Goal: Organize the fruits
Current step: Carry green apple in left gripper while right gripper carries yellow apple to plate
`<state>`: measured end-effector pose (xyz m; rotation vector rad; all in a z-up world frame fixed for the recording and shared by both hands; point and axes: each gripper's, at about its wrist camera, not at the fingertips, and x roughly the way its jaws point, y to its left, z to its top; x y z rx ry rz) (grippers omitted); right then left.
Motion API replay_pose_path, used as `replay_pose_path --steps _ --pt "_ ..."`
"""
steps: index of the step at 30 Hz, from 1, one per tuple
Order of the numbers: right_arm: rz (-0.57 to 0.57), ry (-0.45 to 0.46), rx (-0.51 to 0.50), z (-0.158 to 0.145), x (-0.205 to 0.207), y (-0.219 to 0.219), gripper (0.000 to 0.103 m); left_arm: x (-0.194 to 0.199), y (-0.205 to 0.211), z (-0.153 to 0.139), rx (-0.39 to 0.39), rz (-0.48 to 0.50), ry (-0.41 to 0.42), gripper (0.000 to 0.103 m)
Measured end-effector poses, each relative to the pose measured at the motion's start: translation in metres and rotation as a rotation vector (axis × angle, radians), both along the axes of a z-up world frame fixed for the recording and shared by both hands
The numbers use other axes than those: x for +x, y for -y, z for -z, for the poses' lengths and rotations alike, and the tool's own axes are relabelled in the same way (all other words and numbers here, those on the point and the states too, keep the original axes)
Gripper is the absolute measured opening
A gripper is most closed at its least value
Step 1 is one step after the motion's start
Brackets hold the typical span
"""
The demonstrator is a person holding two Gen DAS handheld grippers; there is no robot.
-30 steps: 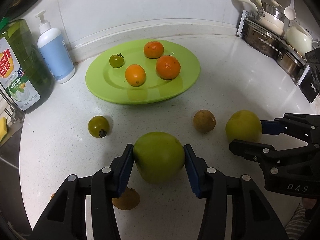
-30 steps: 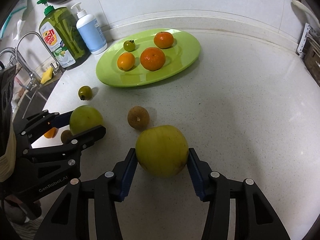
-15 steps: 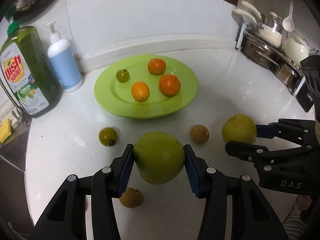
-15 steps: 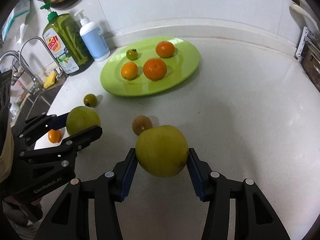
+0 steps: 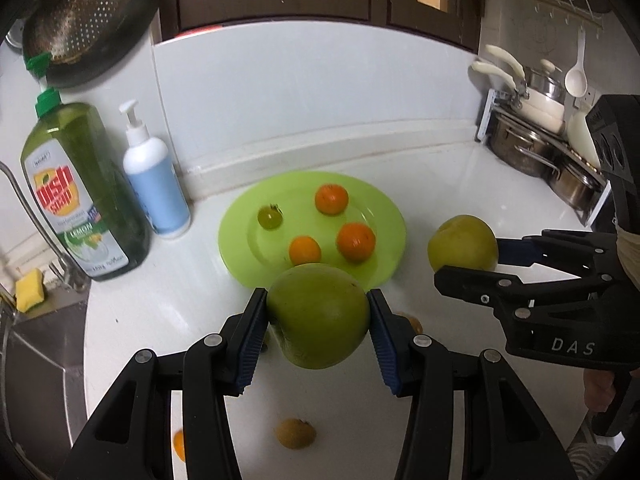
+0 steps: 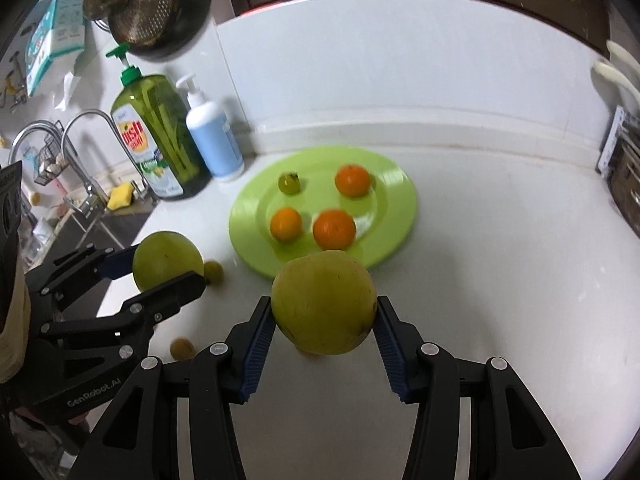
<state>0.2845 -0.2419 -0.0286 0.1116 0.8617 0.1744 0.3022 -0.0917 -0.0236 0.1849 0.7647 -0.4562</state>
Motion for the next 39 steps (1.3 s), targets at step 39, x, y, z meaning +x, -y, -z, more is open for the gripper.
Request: replay_pose_path --steps 39 --pt "-0.076 -0.081 -0.013 0.039 0.147 -0.016 0.051 0.133 0.01 0.045 0.064 0.019 -0.102 0.049"
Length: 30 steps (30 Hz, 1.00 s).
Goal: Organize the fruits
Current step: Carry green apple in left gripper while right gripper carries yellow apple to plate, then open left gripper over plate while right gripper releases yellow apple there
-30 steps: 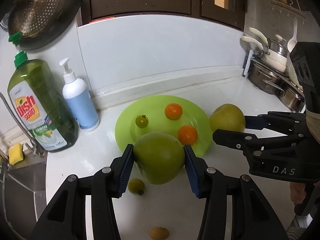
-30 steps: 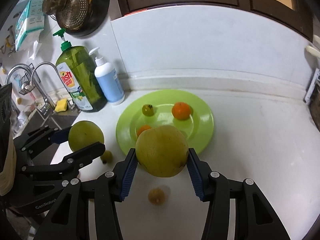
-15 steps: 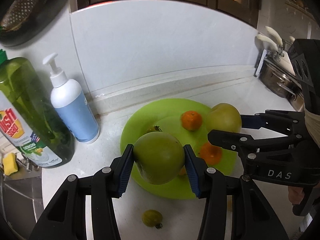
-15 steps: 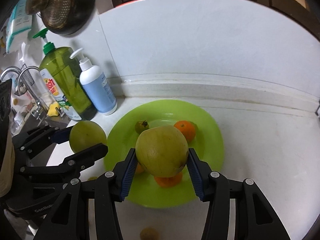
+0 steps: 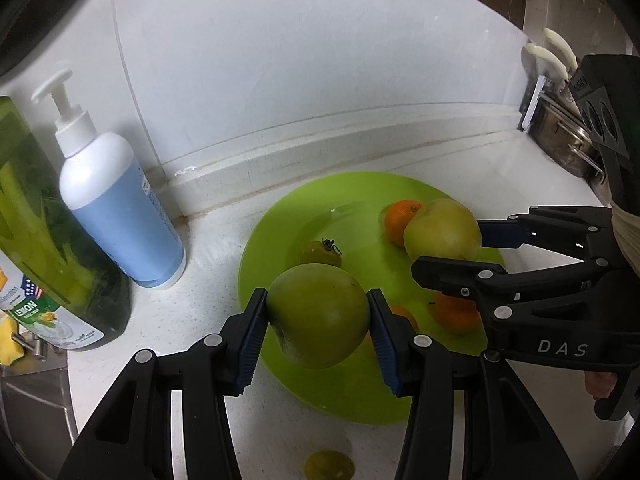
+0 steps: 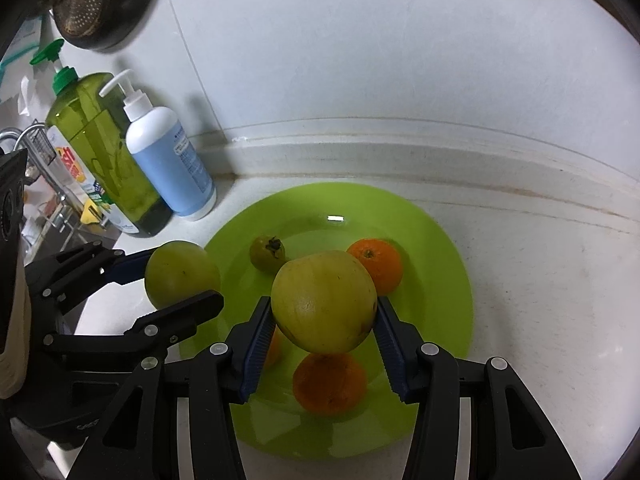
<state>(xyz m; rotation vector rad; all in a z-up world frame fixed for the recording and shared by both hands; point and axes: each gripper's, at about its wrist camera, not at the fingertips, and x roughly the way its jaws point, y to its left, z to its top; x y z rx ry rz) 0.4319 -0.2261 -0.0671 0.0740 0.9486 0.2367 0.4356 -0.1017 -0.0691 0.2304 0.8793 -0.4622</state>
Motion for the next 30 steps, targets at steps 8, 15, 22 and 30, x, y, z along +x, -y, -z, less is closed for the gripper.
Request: replay_pose_path --steps 8,15,22,30 --pt "0.005 -0.023 -0.006 0.009 0.005 0.002 0.051 0.009 0.0 0.008 -0.008 0.003 -0.028 0.049" --pt "0.005 -0.035 -0.007 0.015 0.007 0.001 0.051 0.013 0.001 0.01 -0.005 -0.001 -0.041 0.049" --pt "0.004 -0.033 -0.014 0.017 0.007 0.0 0.051 0.013 -0.001 0.013 -0.013 -0.007 -0.053 0.049" --pt "0.014 -0.004 -0.009 0.007 -0.001 0.001 0.056 0.002 -0.005 -0.004 -0.029 -0.016 -0.006 0.049"
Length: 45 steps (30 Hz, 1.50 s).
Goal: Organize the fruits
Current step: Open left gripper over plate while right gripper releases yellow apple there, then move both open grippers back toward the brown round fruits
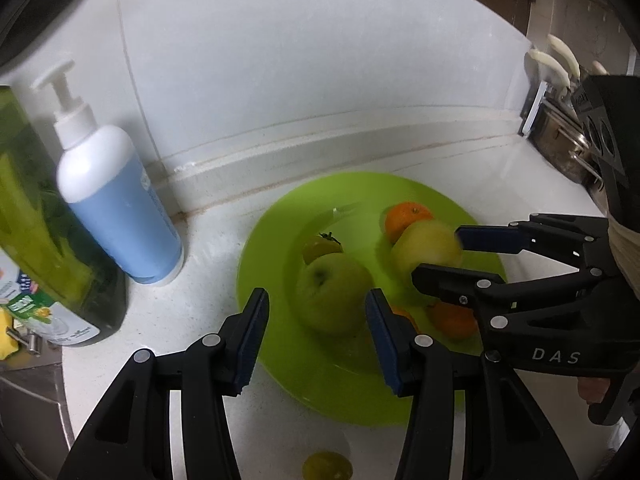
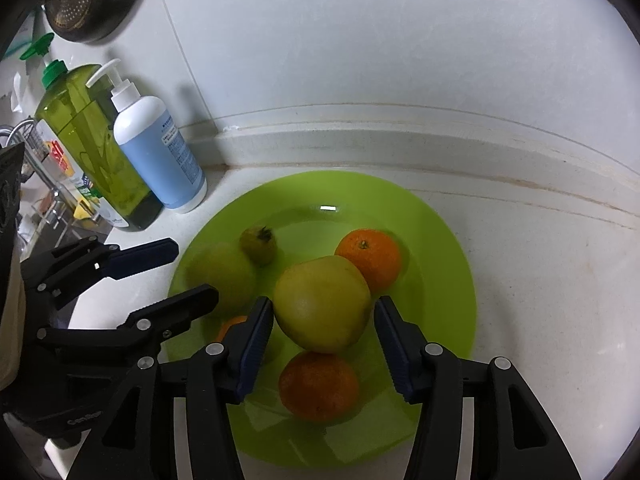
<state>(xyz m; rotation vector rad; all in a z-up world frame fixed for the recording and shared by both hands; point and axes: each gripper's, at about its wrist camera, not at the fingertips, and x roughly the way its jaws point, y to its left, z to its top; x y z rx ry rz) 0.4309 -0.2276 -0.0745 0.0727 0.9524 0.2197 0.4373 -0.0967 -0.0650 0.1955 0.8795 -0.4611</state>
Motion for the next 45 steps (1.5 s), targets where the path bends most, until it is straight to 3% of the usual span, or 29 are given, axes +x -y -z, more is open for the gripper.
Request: replay_pose_path --steps 16,18,29,37,45 --pt "0.005 0.155 0.003 -0.058 -0.063 -0.004 0.061 -0.063 -0.025 -0.062 -0.069 -0.091 0.113 0.059" --pt "0.008 0.175 0.008 -0.065 -0.072 -0.004 0.065 -0.073 -0.028 -0.068 -0.07 -0.101 0.126 0.061" --pt "0.004 0.222 0.01 -0.082 -0.121 -0.006 0.066 -0.133 -0.041 -0.089 -0.058 -0.163 0.188 0.071" --pt "-0.004 0.239 0.003 -0.083 -0.153 -0.009 0.066 -0.17 -0.049 -0.087 -0.057 -0.219 0.193 0.075" --pt "-0.021 0.223 -0.011 -0.067 -0.175 -0.009 0.066 -0.199 -0.051 -0.065 -0.042 -0.28 0.183 0.075"
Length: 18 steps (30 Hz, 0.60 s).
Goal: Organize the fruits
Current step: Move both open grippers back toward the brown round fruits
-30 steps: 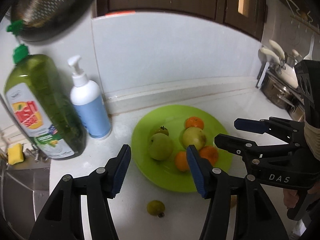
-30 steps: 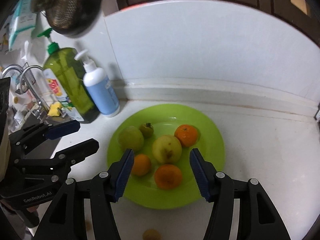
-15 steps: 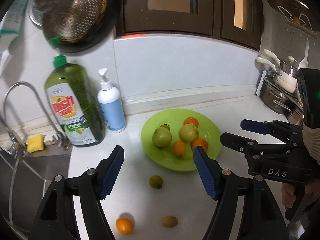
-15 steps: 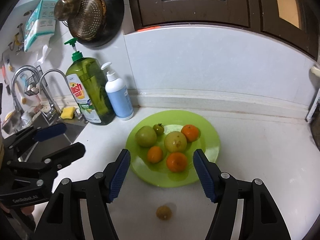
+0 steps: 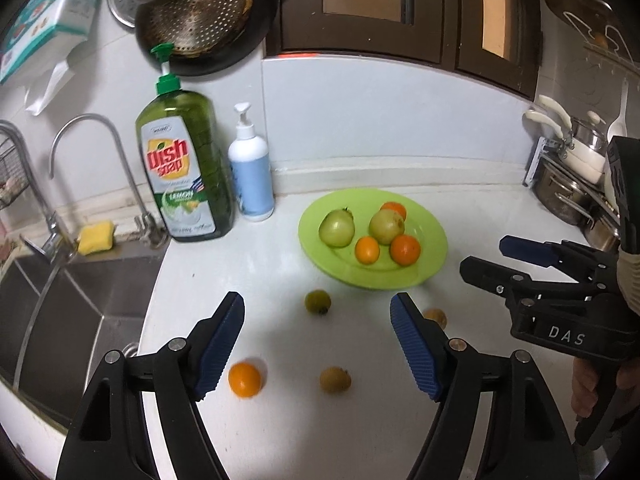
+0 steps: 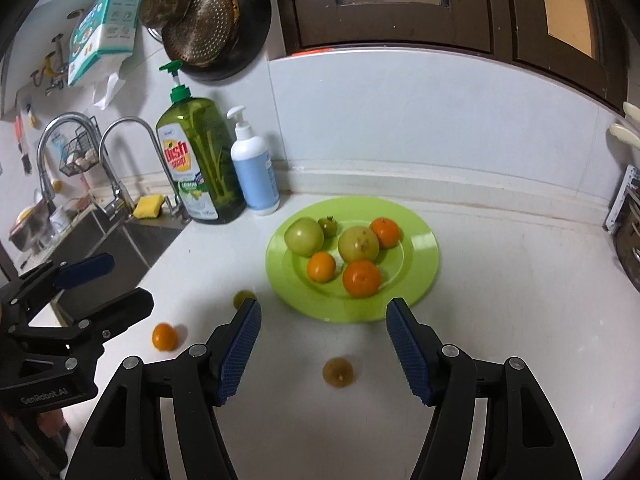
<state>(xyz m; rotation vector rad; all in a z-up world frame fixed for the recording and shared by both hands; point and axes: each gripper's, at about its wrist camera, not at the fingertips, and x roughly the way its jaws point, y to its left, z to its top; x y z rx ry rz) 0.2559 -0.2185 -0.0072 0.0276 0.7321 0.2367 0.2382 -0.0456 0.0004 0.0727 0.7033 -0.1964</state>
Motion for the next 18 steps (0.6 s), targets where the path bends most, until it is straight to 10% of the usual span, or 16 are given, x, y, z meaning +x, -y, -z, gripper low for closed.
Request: replay_pose_path --steps 18 --pt "-0.052 -0.115 -0.042 0.061 -0.007 0.0 0.066 -0.03 0.01 0.068 0.05 -0.051 -0.078 0.073"
